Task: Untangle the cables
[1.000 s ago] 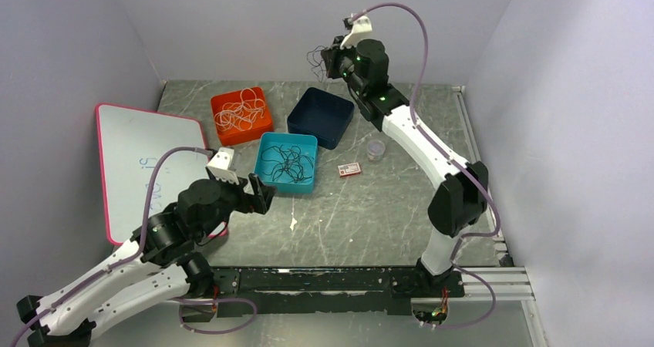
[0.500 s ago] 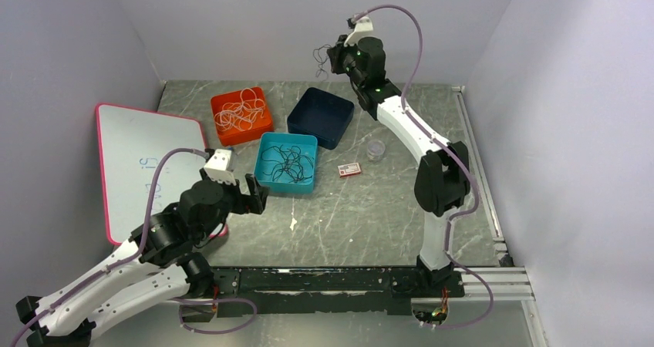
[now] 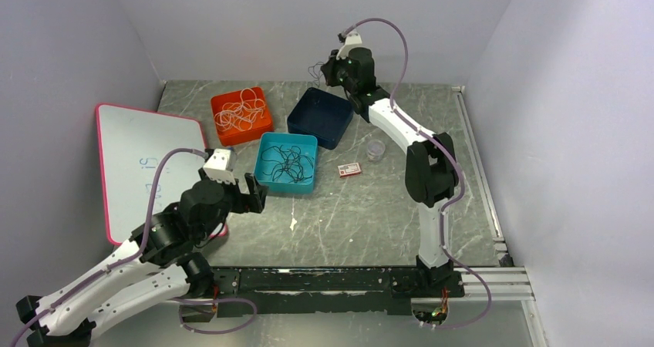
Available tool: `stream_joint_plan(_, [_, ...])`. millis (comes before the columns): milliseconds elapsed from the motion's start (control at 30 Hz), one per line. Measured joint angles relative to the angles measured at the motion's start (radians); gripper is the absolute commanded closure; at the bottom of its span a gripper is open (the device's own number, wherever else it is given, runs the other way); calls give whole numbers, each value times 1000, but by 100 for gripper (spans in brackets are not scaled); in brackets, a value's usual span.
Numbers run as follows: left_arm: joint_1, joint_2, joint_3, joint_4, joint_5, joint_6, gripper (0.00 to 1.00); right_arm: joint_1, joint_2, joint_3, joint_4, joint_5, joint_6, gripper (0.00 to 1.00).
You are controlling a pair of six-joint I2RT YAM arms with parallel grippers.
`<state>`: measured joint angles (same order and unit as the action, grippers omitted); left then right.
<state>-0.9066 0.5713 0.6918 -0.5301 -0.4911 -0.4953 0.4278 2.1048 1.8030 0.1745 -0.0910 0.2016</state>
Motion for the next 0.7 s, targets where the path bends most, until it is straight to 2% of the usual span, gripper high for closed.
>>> stream_joint_plan(433, [0,23,0,0,-3,-2,5,-3,21,-58,-50,16,0,100])
stream_joint_plan(700, [0,47,0,2,-3,-2,5,-3,153,3,-192,0,2,95])
